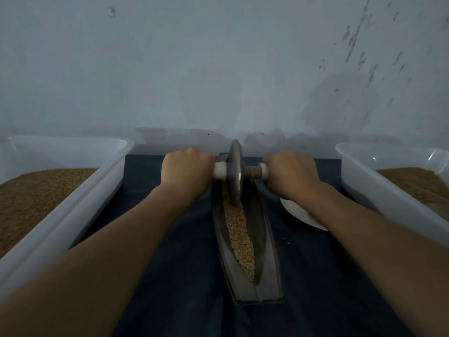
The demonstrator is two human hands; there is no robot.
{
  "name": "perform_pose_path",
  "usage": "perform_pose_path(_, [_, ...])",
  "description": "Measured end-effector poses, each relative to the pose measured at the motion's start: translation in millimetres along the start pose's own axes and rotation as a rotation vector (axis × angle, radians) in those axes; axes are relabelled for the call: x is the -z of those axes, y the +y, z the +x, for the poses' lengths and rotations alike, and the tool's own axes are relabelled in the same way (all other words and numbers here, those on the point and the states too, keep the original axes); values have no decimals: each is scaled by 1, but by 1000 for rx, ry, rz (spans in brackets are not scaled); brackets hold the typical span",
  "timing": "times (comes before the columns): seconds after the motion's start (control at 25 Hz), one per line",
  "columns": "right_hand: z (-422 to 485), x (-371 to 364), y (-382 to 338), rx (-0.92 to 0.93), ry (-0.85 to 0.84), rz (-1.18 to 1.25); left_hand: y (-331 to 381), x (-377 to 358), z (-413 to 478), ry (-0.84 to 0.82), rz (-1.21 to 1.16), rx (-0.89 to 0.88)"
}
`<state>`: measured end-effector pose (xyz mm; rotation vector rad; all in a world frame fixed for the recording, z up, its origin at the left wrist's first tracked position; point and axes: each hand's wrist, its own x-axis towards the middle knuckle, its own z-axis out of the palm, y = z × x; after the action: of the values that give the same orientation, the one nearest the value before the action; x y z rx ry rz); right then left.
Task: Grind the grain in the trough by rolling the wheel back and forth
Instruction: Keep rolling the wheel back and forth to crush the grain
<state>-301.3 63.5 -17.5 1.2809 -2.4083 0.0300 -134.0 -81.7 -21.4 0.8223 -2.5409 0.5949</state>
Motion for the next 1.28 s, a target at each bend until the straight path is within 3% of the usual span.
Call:
perform_pose_path(0.36, [-103, 30, 12, 122, 72, -57, 1, 45, -83, -49, 13, -122])
perform_pose_path(0.8, [-2, -5, -1, -20, 84, 3, 1, 2, 1, 9, 4, 4])
perform_pose_path(1.08, [-101, 19, 13, 125, 108, -15, 2, 42, -83, 45, 7, -135])
perform_pose_path(1.28, [-96, 26, 12, 126, 126, -125, 3, 31, -79, 12, 5, -80])
